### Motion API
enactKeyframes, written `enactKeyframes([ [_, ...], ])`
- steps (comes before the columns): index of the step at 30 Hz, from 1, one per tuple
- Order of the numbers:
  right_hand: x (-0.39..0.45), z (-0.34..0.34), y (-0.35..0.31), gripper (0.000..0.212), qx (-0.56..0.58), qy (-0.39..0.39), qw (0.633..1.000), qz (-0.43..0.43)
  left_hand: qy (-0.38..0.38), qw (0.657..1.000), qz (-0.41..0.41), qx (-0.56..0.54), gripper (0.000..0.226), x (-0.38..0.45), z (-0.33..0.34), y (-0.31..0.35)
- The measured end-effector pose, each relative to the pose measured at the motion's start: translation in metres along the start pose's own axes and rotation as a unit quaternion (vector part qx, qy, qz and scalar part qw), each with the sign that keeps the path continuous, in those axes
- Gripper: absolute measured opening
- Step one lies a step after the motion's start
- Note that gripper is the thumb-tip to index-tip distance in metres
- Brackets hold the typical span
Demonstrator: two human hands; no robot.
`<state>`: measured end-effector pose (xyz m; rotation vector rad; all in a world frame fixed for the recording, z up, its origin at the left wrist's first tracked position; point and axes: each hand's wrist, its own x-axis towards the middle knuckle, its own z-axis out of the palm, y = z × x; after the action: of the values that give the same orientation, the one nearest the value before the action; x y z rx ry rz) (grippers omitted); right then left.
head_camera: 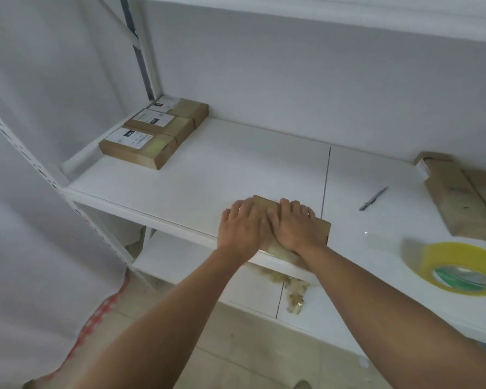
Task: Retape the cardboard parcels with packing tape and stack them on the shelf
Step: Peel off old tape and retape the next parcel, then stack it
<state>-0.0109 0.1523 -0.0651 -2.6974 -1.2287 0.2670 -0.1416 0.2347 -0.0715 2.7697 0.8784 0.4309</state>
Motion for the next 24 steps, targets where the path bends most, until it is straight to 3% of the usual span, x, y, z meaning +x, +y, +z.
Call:
enactKeyframes([
  [2, -0.001, -0.002, -0.004, 0.062, 0.008, -0.011, 1.000, 0.019, -0.139, 0.990, 0.013, 0.005, 0.056, 0.005, 0.013, -0.012],
  [3, 0.000, -0.002, -0.005, 0.064, 0.010, -0.015, 0.999, 0.028, -0.164, 0.986, 0.007, -0.005, 0.058, 0.006, 0.018, -0.015],
  [10, 0.025, -0.003, -0.018, 0.073, 0.048, -0.001, 0.988, 0.149, -0.179, 0.984, -0.021, -0.016, 0.058, 0.004, 0.018, -0.014],
  [24, 0.016, 0.011, -0.020, 0.084, -0.014, -0.009, 0.992, 0.126, -0.180, 0.983, -0.026, -0.017, 0.058, 0.006, 0.016, -0.011],
])
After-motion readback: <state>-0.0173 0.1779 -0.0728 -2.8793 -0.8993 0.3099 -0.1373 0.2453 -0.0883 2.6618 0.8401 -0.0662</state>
